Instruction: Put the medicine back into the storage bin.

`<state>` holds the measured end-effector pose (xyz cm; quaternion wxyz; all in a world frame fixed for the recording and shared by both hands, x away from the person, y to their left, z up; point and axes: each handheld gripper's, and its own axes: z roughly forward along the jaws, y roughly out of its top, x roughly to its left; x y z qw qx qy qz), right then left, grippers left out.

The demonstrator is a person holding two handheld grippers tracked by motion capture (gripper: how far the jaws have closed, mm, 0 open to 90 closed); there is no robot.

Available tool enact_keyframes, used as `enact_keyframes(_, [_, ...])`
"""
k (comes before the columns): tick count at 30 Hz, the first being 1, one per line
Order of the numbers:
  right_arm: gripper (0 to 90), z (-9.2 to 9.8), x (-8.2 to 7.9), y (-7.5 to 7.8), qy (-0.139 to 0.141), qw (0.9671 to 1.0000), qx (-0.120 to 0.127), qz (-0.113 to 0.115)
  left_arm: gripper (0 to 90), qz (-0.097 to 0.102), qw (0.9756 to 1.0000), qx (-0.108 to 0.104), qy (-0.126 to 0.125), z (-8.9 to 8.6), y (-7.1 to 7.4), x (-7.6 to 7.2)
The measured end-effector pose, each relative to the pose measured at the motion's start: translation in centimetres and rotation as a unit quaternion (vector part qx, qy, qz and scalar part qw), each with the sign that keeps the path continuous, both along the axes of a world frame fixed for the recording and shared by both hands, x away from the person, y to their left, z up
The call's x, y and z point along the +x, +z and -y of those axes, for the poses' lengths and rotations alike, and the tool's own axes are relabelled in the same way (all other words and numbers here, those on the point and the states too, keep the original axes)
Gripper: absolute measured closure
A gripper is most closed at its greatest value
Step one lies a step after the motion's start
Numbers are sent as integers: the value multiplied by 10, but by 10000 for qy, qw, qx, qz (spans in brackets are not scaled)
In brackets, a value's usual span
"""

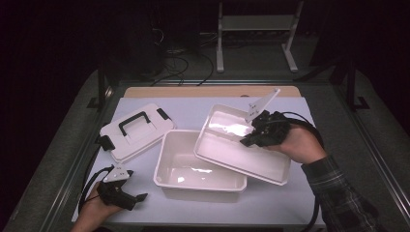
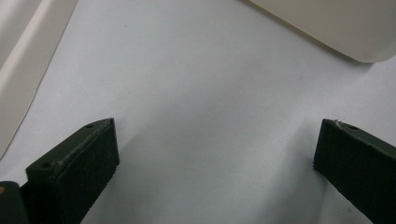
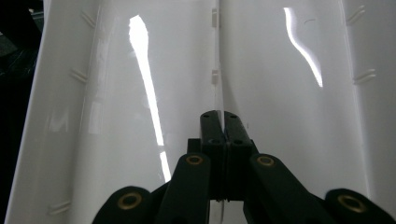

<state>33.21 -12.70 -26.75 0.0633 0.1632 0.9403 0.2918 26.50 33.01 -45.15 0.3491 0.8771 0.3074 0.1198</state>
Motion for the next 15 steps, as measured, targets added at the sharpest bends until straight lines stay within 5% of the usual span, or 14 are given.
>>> enact_keyframes(15, [891, 55, -12, -9, -682, 9977, 39, -16, 0, -4, 10000, -5, 2, 0, 0, 0])
